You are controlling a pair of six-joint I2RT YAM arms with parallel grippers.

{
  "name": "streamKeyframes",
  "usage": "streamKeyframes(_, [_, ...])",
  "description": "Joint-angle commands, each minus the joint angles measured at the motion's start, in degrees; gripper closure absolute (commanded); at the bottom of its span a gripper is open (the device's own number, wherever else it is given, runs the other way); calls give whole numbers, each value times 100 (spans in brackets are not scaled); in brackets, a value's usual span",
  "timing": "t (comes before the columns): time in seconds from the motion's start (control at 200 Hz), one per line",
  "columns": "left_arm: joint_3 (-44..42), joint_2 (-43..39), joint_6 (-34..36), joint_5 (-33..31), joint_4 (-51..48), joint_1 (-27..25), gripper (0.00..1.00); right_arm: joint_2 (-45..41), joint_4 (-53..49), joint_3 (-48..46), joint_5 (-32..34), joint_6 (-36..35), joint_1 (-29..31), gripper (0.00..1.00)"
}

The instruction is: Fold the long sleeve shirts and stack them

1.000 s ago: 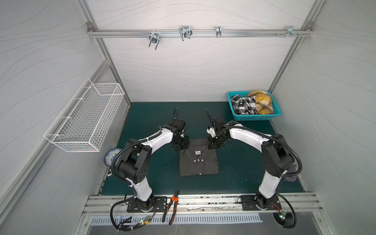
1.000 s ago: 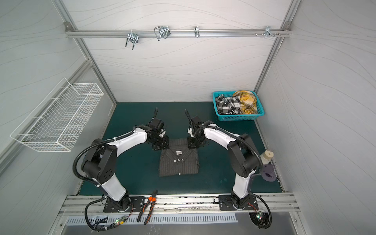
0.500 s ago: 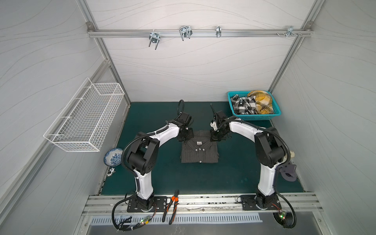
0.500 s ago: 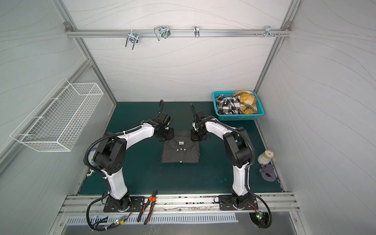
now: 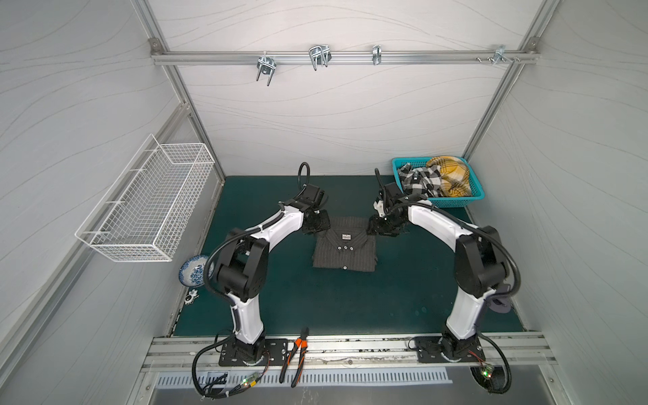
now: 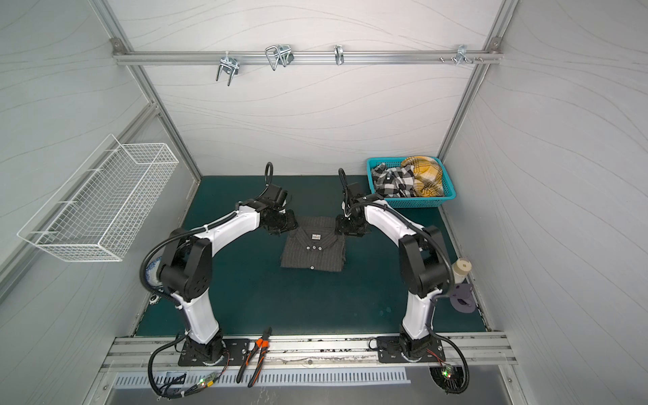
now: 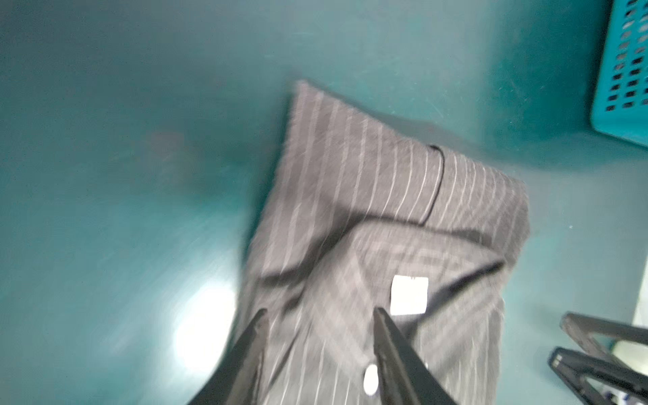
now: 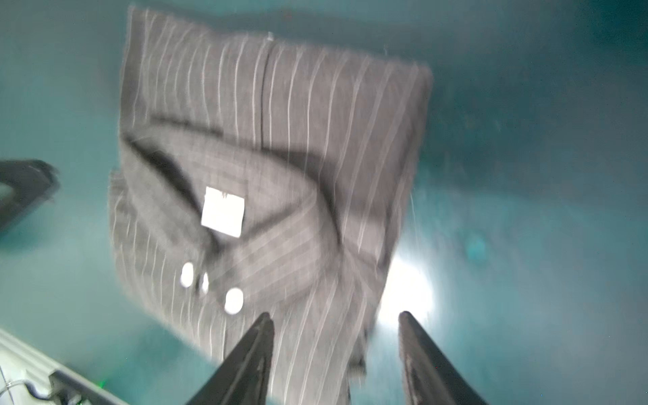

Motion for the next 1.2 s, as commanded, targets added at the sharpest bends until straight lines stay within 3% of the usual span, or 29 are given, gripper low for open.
streamKeyframes(0.0, [-650,-819,-379,292,-135,-69,59,-493,29,-610,-372,407,242,47])
streamKeyframes(0.11, [-1346,-1081,-573,771,371,-69,73,-401,419,-985,-732,671,459,62])
streamKeyframes(0.265, [-1233,-448,-568,1237,642,-69,89,80,443,-991,-713,867,401,77])
streamKeyframes(0.475, [-1009,345,-601,1272,664,-69,98,614,210,-1086,-694,936,75,82])
streamKeyframes(0.64, [-1193,364,-698,1531,845,-100,97,207,340,-1197,-859,869,-46,78])
streamKeyframes(0.725, [-1189,-16,-698,1546,732,-121,92,-97,250,-1117,-847,810,-37,70])
streamKeyframes(0.91, [-1243,-1420,-553,941,201,-66,60,-525,56,-998,-826,721,-50,44])
streamKeyframes(1.015, [-1391,-1773,-340,698,-23,259,48,-486,180,-1048,-1183,727,-113,36])
streamKeyframes(1.17, [-1639,-1561,-158,1325,-55,1059,40,-492,495,-1259,-1534,848,-134,29])
streamKeyframes(1.196, [-1678,-1523,-135,1438,-16,1155,31,-484,513,-1272,-1553,847,-135,29])
